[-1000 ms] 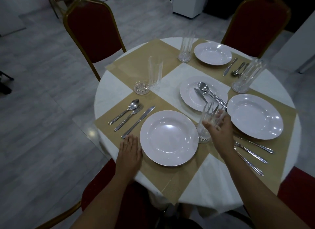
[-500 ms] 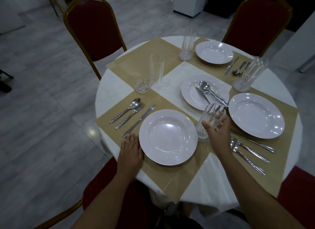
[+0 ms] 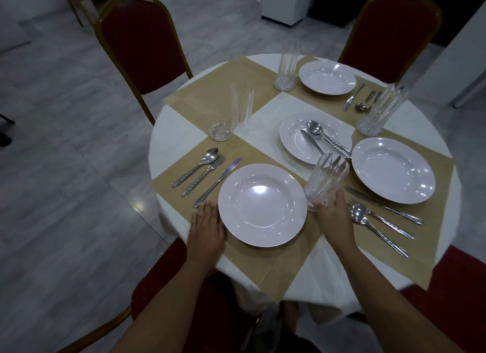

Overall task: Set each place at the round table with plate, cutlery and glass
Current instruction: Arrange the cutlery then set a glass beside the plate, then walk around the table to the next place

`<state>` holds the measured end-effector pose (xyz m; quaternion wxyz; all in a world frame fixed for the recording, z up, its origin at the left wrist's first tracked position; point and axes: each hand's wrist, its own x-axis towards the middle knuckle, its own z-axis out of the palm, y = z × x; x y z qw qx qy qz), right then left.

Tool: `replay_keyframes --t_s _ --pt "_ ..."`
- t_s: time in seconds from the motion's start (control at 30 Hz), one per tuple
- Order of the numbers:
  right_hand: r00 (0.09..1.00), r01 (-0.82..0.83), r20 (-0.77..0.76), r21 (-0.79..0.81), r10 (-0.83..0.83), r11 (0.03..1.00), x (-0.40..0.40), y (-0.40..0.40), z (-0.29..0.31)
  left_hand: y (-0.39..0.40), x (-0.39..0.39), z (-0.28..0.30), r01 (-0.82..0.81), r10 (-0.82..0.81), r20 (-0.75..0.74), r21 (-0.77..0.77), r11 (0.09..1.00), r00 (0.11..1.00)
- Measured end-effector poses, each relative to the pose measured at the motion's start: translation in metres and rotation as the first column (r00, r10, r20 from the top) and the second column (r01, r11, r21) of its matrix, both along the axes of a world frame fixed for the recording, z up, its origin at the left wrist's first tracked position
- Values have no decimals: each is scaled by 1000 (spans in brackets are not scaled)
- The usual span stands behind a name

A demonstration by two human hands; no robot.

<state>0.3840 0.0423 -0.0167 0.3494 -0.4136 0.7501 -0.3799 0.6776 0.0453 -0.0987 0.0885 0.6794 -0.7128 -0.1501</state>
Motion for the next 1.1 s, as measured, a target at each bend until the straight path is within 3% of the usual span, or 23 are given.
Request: replay_keyframes --t_s 0.2,0.37,0.53,0.7,0.87,1.1 --pt "993 -28 -115 42 33 999 9 49 -20 9 4 8 27 -29 68 38 999 997" --pt "952 -137 -244 194 183 971 9 77 -46 43 4 20 12 -19 108 64 998 994" --pt "909 -262 -267 237 321 936 4 83 -50 80 -10 41 -102 94 178 40 994 979" --pt "786 -426 -345 301 513 853 7 110 -37 151 -29 60 -252 245 135 33 967 960" --pt "622 -562 -435 332 651 758 26 142 -19 211 -32 75 -374 355 192 70 925 915" --pt "296 -737 -544 394 785 550 82 183 4 286 0 106 -563 533 225 99 821 816"
